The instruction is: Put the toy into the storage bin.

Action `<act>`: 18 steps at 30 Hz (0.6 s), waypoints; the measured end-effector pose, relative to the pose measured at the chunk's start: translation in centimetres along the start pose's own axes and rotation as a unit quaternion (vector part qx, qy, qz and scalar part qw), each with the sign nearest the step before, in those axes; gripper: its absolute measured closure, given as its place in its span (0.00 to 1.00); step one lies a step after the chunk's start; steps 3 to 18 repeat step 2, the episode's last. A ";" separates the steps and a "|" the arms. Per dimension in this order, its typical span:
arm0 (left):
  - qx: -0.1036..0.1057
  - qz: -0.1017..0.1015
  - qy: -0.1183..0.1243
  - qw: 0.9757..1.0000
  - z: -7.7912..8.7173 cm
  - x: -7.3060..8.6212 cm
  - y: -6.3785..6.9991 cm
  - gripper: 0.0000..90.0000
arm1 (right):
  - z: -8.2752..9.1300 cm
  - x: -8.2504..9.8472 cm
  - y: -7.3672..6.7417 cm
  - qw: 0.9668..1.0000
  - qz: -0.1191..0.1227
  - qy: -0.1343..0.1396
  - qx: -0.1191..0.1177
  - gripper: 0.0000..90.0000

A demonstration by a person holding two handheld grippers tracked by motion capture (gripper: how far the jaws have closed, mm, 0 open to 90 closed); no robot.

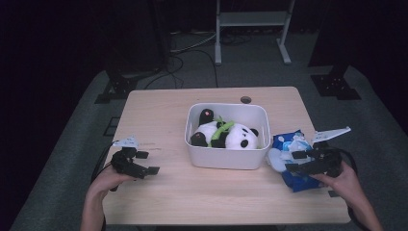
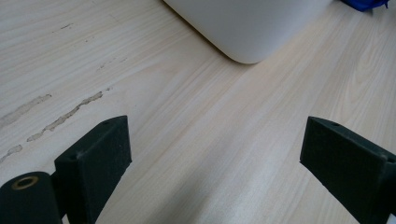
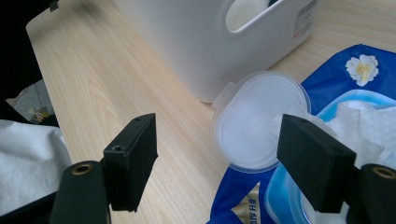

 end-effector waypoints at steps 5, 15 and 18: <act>0.000 -0.001 0.001 1.000 0.0 0.0 0.0 0.08 | -0.1 0.0 -0.1 1.000 0.002 -0.005 0.002 0.30; 0.000 -0.001 0.001 1.000 0.0 0.0 0.0 0.08 | -0.1 0.0 -0.1 1.000 0.002 -0.005 0.002 0.30; 0.000 -0.001 0.001 1.000 0.0 0.0 0.0 0.08 | -0.1 0.0 -0.1 1.000 0.002 -0.005 0.002 0.30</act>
Point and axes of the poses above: each handheld gripper's, and its own axes: z roughly backward along the jaws, x roughly out of its underside, y roughly to its right, the point moved 9 cm from there along -z, roughly forward along the jaws, and after that the axes turned 1 degree about z, right-handed, at the moved point
